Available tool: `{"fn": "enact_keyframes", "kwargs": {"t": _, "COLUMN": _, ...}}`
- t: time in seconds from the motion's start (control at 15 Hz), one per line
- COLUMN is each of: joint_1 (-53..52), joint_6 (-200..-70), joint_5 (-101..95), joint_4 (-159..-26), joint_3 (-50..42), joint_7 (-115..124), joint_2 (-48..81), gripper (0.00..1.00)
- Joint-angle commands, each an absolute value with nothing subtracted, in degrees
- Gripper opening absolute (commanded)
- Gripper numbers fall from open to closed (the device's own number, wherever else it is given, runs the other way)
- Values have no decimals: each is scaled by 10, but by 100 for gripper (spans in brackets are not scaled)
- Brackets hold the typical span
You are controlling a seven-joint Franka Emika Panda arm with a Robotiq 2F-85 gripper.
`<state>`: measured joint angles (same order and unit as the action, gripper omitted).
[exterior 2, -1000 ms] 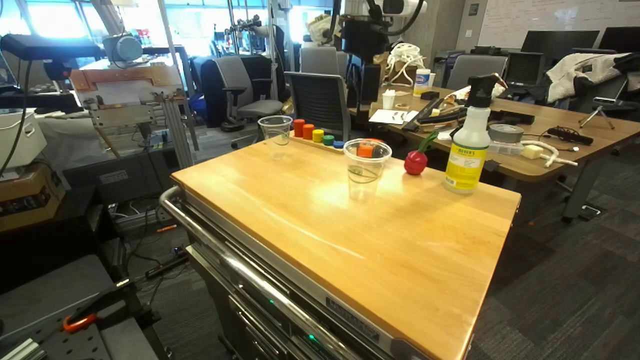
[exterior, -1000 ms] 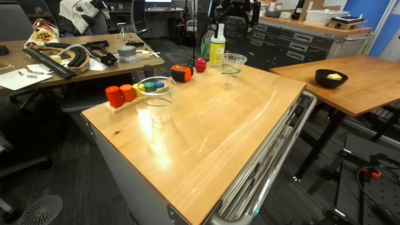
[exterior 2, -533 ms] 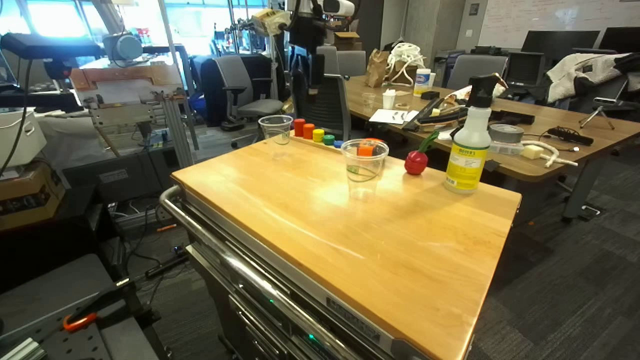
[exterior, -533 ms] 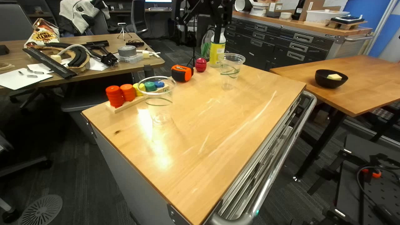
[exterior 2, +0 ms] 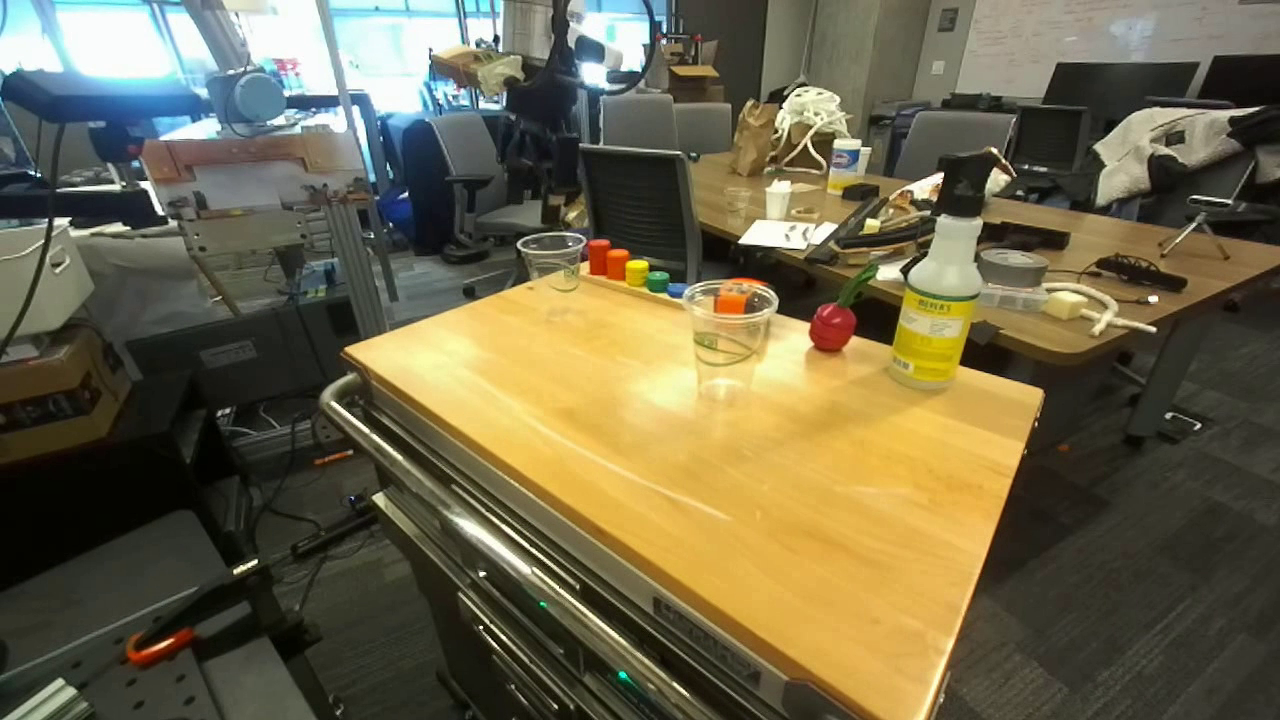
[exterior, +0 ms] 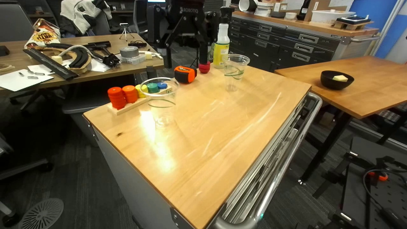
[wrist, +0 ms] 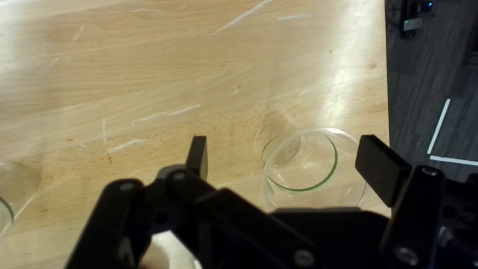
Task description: Stack up the cups
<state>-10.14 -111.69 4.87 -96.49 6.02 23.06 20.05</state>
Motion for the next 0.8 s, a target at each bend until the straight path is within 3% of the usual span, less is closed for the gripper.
{"fn": "enact_keyframes", "kwargs": {"t": 0.0, "joint_1": -114, "joint_6": -1123, "joint_5": 35, "joint_4": -949, "joint_3": 59, "joint_7": 213, "joint_2": 224, "gripper": 100}}
{"fn": "enact_keyframes", "kwargs": {"t": 0.6, "joint_1": -119, "joint_6": -1179, "joint_5": 23, "joint_4": -917, "joint_3": 41, "joint_7": 237, "joint_2": 286, "gripper": 100}}
{"fn": "enact_keyframes", "kwargs": {"t": 0.73, "joint_1": -118, "joint_6": -1179, "joint_5": 26, "joint_4": -909, "joint_3": 39, "joint_7": 239, "joint_2": 296, "gripper": 74}}
